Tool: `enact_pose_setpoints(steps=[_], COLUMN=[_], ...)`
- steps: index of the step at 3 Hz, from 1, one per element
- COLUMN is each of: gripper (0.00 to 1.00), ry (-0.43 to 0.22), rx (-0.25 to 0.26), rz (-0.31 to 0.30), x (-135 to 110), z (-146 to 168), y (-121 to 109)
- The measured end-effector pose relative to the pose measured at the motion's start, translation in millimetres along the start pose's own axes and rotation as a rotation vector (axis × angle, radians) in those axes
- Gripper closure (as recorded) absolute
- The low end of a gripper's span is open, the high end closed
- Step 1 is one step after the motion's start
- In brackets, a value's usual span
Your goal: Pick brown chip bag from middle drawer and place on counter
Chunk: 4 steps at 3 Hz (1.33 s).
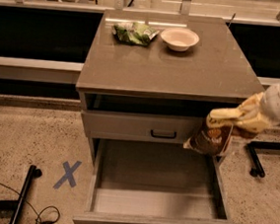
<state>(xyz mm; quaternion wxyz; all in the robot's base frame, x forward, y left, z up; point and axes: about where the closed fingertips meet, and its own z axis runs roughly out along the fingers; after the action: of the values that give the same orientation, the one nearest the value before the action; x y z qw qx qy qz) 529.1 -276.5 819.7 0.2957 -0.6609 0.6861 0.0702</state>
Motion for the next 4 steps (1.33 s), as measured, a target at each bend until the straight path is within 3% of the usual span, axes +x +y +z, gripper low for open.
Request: enact_pose_setpoints(steps=[2,3,4], gripper=[1.0,1.0,1.0], ry=[0.027,0.054,0.083], rx=[-0.02,0.001,0.075], rz=[-0.008,0.017,0.042], x=[-41.2,-58.0,-74.5], z=[-67.0,-94.5,-127.2], y=[-70.0,-100.6,-129.3])
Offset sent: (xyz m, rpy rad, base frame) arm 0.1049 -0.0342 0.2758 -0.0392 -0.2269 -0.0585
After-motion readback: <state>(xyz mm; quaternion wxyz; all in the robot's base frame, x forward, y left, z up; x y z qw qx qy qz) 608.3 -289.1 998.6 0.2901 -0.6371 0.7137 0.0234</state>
